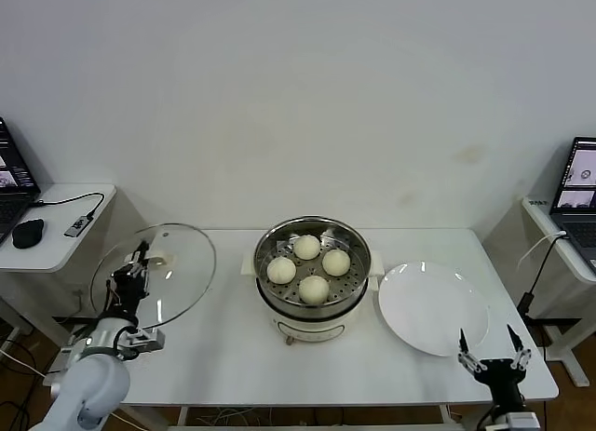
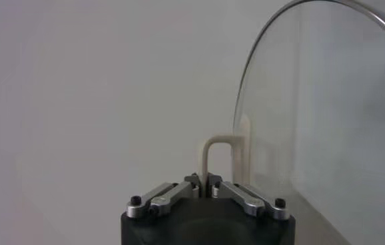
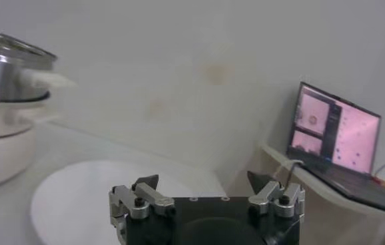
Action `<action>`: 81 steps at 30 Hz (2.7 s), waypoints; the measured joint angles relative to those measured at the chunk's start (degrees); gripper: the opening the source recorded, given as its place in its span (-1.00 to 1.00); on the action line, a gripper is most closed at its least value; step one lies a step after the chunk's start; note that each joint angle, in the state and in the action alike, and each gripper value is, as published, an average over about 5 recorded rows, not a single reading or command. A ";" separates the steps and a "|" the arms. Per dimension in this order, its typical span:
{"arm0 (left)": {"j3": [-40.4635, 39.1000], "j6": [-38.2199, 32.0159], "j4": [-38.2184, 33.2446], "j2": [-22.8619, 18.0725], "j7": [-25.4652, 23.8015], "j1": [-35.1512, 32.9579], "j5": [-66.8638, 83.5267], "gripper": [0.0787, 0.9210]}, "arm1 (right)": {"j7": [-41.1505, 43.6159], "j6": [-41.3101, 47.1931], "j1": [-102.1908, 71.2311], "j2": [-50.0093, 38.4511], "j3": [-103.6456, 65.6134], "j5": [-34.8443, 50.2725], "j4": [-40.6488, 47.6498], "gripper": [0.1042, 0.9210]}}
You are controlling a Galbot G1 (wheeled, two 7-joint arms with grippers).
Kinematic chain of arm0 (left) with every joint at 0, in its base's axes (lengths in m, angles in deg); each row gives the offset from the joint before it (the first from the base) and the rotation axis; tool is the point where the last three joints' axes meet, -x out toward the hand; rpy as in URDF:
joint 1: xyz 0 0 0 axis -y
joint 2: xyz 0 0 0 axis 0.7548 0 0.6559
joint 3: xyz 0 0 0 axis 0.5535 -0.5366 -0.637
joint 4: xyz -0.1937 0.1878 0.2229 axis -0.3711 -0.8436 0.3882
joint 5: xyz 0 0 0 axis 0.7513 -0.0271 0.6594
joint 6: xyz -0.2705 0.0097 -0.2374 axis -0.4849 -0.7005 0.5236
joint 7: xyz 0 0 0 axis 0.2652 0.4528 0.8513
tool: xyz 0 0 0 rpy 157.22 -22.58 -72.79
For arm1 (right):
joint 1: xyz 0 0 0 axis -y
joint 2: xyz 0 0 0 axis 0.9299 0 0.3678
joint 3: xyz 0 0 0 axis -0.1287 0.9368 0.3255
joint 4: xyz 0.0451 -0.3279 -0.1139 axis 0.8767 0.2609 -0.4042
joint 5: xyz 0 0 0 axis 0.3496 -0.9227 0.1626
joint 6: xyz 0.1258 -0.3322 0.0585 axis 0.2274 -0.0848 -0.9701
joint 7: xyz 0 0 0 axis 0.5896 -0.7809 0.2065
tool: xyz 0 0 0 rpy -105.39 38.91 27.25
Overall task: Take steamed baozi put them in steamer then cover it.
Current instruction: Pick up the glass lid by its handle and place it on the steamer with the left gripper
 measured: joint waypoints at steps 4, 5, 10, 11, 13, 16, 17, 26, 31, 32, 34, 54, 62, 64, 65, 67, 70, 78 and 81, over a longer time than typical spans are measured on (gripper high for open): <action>-3.48 3.88 -4.23 1.40 -1.25 0.54 1.15 -0.87 | -0.47 -0.29 0.61 0.50 0.90 -1.33 0.64 0.76; -4.63 4.86 -4.92 1.64 -1.53 1.02 1.31 -0.87 | -0.62 -0.37 0.81 0.66 1.07 -1.74 0.85 0.76; -11.48 9.65 -6.55 1.90 -2.83 5.11 2.05 -0.87 | -1.34 -0.58 1.92 1.63 1.80 -4.10 1.90 0.76; -12.88 10.48 -6.59 1.77 -3.08 6.14 2.11 -0.87 | -1.49 -0.58 2.13 1.82 1.92 -4.56 2.10 0.76; -15.72 11.95 -6.44 1.22 -3.66 8.40 2.02 -0.87 | -1.81 -0.56 2.55 2.16 2.12 -5.41 2.52 0.76; -19.64 13.61 -5.73 -0.31 -4.78 11.78 1.16 -0.87 | -2.25 -0.47 3.14 2.56 2.45 -6.47 3.10 0.76; -20.80 14.05 -5.39 -0.98 -5.25 12.83 0.61 -0.87 | -2.36 -0.43 3.29 2.65 2.59 -6.75 3.25 0.76; -28.45 16.73 -1.40 -9.13 -11.25 20.16 -8.31 -0.87 | -2.86 -0.29 4.08 3.10 3.89 -8.68 4.22 0.76; -30.99 17.46 1.25 -14.11 -14.35 22.80 -13.81 -0.87 | -2.97 -0.29 4.17 3.25 4.40 -9.53 4.50 0.76; -31.41 17.58 1.80 -15.07 -14.89 23.22 -14.87 -0.87 | -2.98 -0.29 4.20 3.27 4.45 -9.67 4.54 0.76; -32.16 17.76 2.91 -16.88 -15.78 23.99 -16.91 -0.87 | -2.98 -0.32 4.25 3.29 4.55 -9.96 4.68 0.76; -36.04 18.41 13.11 -28.99 -19.50 26.91 -30.26 -0.87 | -2.98 -0.62 4.52 3.17 5.04 -11.17 5.86 0.76; -36.78 18.41 15.73 -30.85 -19.54 27.37 -32.29 -0.87 | -2.89 -0.70 4.55 3.10 5.17 -11.19 6.21 0.76; -36.80 18.39 16.11 -31.07 -19.55 27.39 -32.57 -0.87 | -2.87 -0.74 4.53 3.08 5.21 -11.19 6.23 0.76; -36.81 18.38 16.28 -31.16 -19.55 27.41 -32.69 -0.87 | -2.86 -0.76 4.53 3.07 5.23 -11.19 6.24 0.76; -36.80 18.36 16.61 -31.36 -19.55 27.47 -32.92 -0.87 | -2.84 -0.78 4.54 3.06 5.29 -11.20 6.25 0.76; -36.78 18.32 17.17 -31.70 -19.53 27.61 -33.11 -0.87 | -2.82 -0.82 4.57 3.05 5.45 -11.24 6.32 0.76; -36.39 18.20 18.44 -32.27 -19.40 27.88 -33.28 -0.87 | -2.74 -0.97 4.50 3.01 5.64 -11.32 6.49 0.76; -36.31 18.20 18.66 -32.53 -19.26 27.91 -33.28 -0.87 | -2.72 -0.99 4.52 2.95 5.67 -11.33 6.53 0.76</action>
